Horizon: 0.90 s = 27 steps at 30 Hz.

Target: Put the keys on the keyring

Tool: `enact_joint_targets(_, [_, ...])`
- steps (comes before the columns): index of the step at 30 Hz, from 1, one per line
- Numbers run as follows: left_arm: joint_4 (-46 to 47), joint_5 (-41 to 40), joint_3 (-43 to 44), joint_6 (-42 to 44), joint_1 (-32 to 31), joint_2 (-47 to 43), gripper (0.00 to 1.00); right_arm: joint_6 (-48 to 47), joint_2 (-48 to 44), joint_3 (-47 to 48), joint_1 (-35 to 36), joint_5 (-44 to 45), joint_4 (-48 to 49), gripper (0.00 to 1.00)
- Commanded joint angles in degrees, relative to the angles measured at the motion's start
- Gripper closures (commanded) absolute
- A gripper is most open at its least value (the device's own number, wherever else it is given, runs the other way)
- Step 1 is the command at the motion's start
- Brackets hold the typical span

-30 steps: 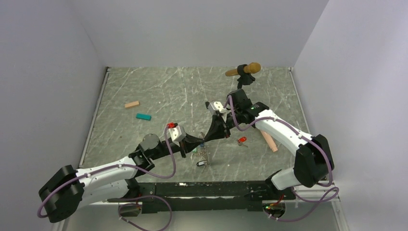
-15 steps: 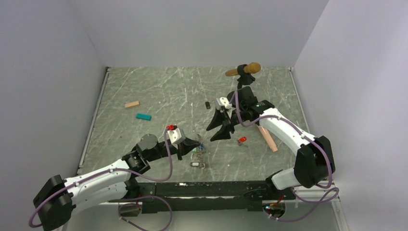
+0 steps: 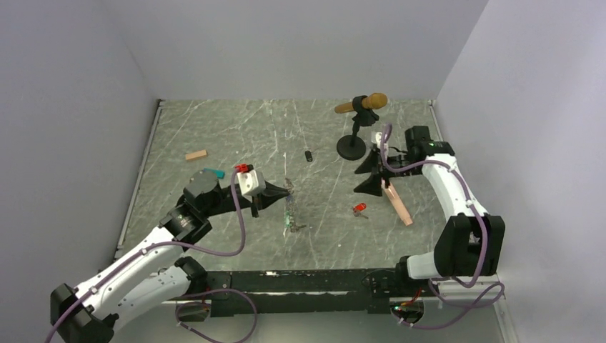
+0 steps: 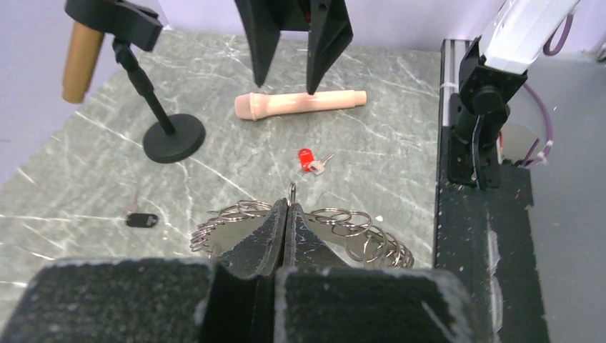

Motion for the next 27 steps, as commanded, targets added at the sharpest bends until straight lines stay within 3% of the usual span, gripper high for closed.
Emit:
enact_joint_targets(1, [-9.0, 9.4, 5.9, 8.7, 3.8, -0.4, 1.0, -15.7, -1.8, -4.6, -6.0, 8.3, -10.9, 0.31])
enact_joint_targets(8, [-8.8, 12.5, 2.7, 13.4, 7.1, -2.2, 1.0, -8.9, -5.6, -14.6, -6.8, 17.4, 6.8, 0.27])
enact_joint_targets(17, [-12.3, 15.3, 2.3, 16.9, 7.4, -4.1, 1.0, -0.6, -0.5, -11.4, -0.4, 17.2, 8.8, 0.29])
enact_joint_targets(27, [-8.9, 21.9, -0.6, 20.4, 7.5, -5.4, 1.0, -5.7, -2.5, -13.0, 0.0, 14.2, 7.0, 0.29])
